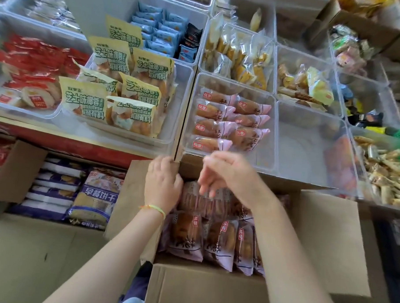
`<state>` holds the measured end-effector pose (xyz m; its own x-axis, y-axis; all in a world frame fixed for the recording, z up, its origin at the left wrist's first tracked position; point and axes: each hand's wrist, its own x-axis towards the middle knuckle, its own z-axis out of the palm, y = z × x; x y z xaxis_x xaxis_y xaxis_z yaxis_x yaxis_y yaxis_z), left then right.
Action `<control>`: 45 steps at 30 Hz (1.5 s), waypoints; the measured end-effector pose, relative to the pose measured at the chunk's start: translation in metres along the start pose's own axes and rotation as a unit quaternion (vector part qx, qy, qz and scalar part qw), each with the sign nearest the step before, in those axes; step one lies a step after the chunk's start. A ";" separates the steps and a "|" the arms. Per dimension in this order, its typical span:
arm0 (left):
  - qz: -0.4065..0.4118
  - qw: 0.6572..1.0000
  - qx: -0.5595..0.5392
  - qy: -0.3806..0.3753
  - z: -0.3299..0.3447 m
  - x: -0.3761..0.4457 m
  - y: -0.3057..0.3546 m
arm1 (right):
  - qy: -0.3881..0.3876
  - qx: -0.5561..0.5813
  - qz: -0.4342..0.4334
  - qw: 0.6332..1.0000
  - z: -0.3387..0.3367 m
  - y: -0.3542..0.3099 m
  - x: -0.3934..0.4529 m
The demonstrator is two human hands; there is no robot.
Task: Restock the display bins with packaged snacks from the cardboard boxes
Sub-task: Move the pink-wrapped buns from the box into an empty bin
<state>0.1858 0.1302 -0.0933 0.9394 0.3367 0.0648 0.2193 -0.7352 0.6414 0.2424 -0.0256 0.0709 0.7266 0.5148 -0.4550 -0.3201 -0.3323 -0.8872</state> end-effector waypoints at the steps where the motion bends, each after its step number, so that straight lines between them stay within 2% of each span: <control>1: -0.010 1.000 0.017 -0.019 0.004 -0.012 -0.004 | -0.016 -0.010 0.062 0.998 0.009 0.020 -0.001; 4: -0.023 0.995 0.047 -0.082 0.017 -0.040 -0.017 | 0.011 -0.105 0.229 0.968 0.035 0.082 0.008; 7: -0.041 0.993 0.008 -0.111 0.016 -0.053 -0.019 | 0.044 -0.200 0.327 0.922 0.054 0.132 0.012; 9: -0.055 0.992 -0.033 -0.113 0.014 -0.054 -0.019 | 0.073 -0.222 0.351 0.907 0.069 0.170 0.013; 11: -0.051 0.992 -0.045 -0.109 0.014 -0.054 -0.020 | 0.140 -0.203 0.380 0.891 0.082 0.197 0.017; 13: -0.046 0.992 -0.037 -0.110 0.016 -0.054 -0.023 | 0.145 -0.193 0.356 0.903 0.088 0.215 0.022; 15: -0.046 0.992 -0.025 -0.112 0.017 -0.055 -0.026 | 0.208 -0.113 0.364 0.901 0.088 0.248 0.036; 16: -0.045 0.992 -0.024 -0.113 0.017 -0.055 -0.027 | 0.189 -0.115 0.332 0.917 0.083 0.260 0.036; 17: -0.045 0.992 -0.024 -0.113 0.018 -0.055 -0.027 | 0.179 -0.104 0.339 0.918 0.082 0.272 0.042; 19: -0.046 0.992 -0.024 -0.113 0.019 -0.055 -0.029 | 0.161 -0.144 0.376 0.901 0.086 0.262 0.041; 21: -0.048 0.992 -0.020 -0.111 0.021 -0.056 -0.029 | 0.140 -0.152 0.359 0.910 0.094 0.205 0.021; 25: -0.093 0.987 -0.087 -0.101 0.012 -0.049 -0.017 | 0.123 -0.100 0.334 0.929 0.088 0.199 0.017; 28: -0.125 0.976 -0.175 -0.036 -0.005 -0.033 0.003 | 0.146 -0.077 0.268 0.949 0.065 0.172 0.009; 32: -0.068 0.959 -0.273 0.045 -0.033 -0.006 0.050 | 0.080 -0.079 0.145 0.983 0.004 0.100 -0.021; 35: -0.011 0.939 -0.339 0.064 -0.050 0.014 0.087 | 0.037 -0.115 0.076 0.990 -0.043 0.041 -0.048; 38: -0.018 0.943 -0.330 0.031 -0.051 0.031 0.101 | 0.048 -0.103 -0.009 0.994 -0.081 0.000 -0.062; 40: -0.047 0.951 -0.305 -0.012 -0.045 0.034 0.102 | 0.103 -0.062 -0.080 0.990 -0.100 -0.014 -0.060; 42: -0.064 0.973 -0.216 -0.061 -0.037 0.030 0.100 | 0.169 -0.063 -0.128 0.975 -0.115 -0.024 -0.048; 44: -0.072 0.985 -0.132 -0.083 -0.030 0.023 0.096 | 0.217 -0.143 -0.123 0.958 -0.130 -0.027 -0.025; 45: -0.077 0.988 -0.104 -0.080 -0.027 0.020 0.094 | 0.230 -0.220 -0.093 0.944 -0.137 -0.027 -0.010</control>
<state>0.2185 0.0837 -0.0112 0.9325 0.3254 -0.1568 0.3195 -0.5405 0.7783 0.3273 -0.1297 0.1096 0.9647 0.2322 -0.1242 0.0477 -0.6180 -0.7847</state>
